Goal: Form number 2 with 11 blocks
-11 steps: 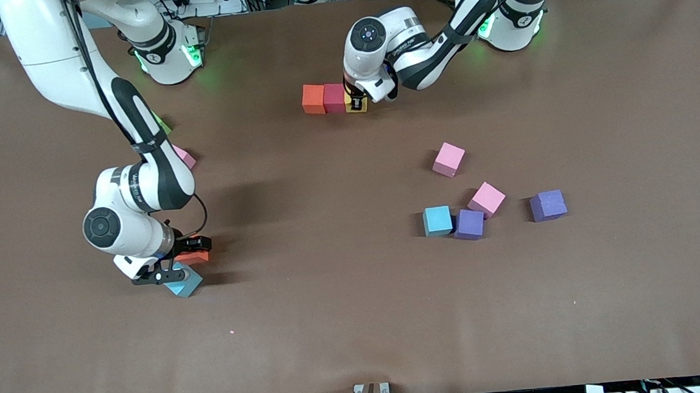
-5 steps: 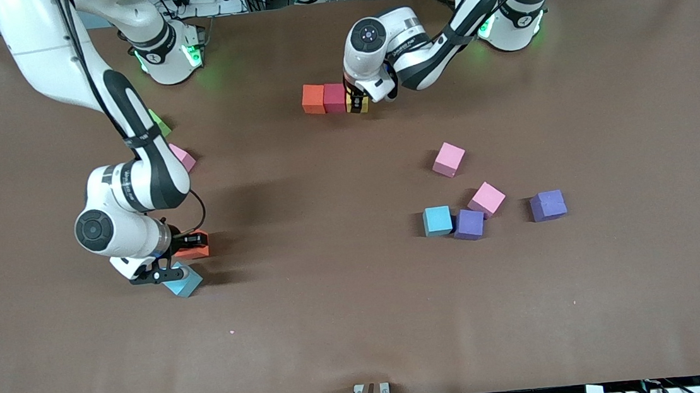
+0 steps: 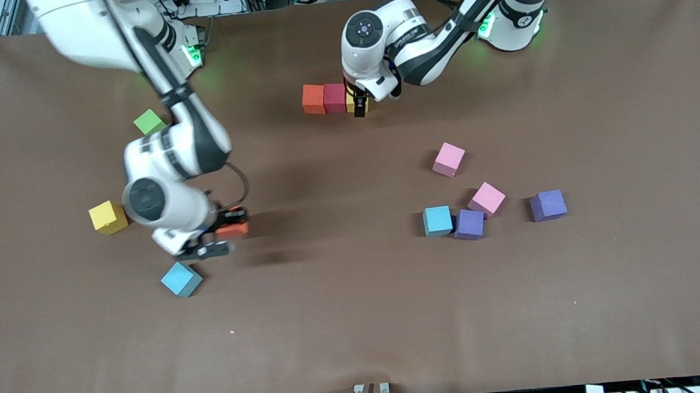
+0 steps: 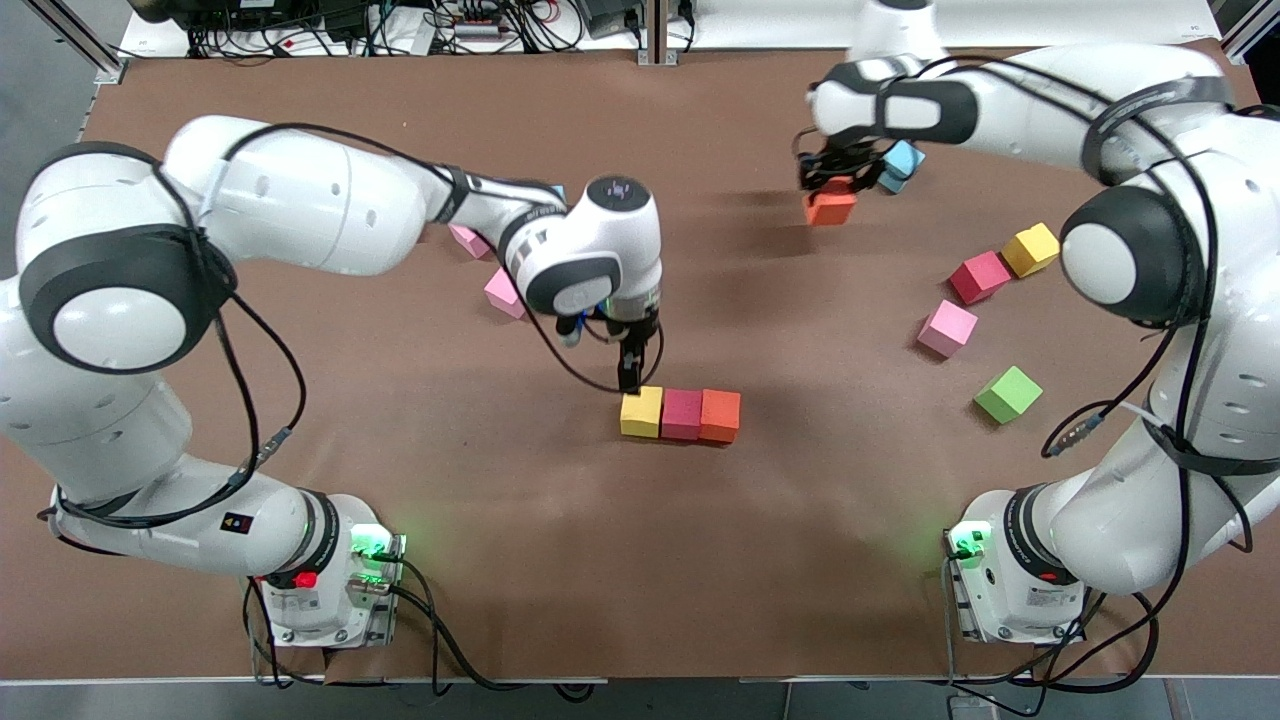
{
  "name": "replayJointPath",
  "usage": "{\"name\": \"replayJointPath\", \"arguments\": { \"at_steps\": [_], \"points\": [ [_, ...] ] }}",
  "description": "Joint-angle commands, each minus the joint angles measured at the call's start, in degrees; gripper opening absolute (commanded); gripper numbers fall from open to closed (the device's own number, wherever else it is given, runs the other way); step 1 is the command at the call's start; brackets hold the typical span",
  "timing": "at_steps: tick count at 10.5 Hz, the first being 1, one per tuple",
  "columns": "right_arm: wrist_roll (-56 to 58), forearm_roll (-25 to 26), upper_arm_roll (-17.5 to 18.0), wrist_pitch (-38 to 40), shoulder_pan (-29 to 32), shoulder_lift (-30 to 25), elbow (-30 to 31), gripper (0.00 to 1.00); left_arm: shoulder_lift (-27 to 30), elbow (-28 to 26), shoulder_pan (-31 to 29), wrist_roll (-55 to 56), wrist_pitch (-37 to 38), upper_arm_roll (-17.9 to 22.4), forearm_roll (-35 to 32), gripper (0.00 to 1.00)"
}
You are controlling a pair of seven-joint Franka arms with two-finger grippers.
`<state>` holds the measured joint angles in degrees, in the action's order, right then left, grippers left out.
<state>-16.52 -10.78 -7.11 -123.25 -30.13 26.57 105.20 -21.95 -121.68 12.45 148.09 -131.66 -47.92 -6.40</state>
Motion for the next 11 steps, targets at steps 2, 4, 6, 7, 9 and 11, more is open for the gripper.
{"name": "replayJointPath", "arguments": {
  "at_steps": [2, 4, 6, 7, 9, 11],
  "points": [
    [-12.71, -0.99, -0.27, -0.67, -9.47, -0.73, 0.80, 0.30, 3.32, 9.15, -1.19, -18.42, 12.08, 3.78, 3.13, 1.00],
    [-19.40, -0.99, -0.36, -0.85, -15.45, -0.73, 1.15, 0.30, 2.97, 14.08, -0.07, -36.65, 14.58, 12.80, 10.33, 1.00],
    [-23.54, -0.99, -0.36, -0.76, -19.07, -0.82, 1.41, 0.30, 2.18, 16.64, 3.18, -49.67, 14.50, 19.67, 10.19, 1.00],
    [-26.17, -0.99, -0.36, -1.20, -20.57, -0.82, 1.33, 0.30, 1.74, 17.17, 4.33, -59.31, 14.50, 22.31, 9.75, 1.00],
    [-30.92, -1.08, -0.10, -4.18, -23.11, -0.13, 1.32, 0.30, 0.77, 18.48, 9.49, -80.24, 14.41, 30.64, 10.01, 1.00],
    [-34.53, -4.66, -0.18, -7.52, -26.71, 0.67, 1.41, 0.30, -1.77, 20.94, 13.03, -93.35, 14.41, 36.21, 8.52, 1.00]
  ]
}}
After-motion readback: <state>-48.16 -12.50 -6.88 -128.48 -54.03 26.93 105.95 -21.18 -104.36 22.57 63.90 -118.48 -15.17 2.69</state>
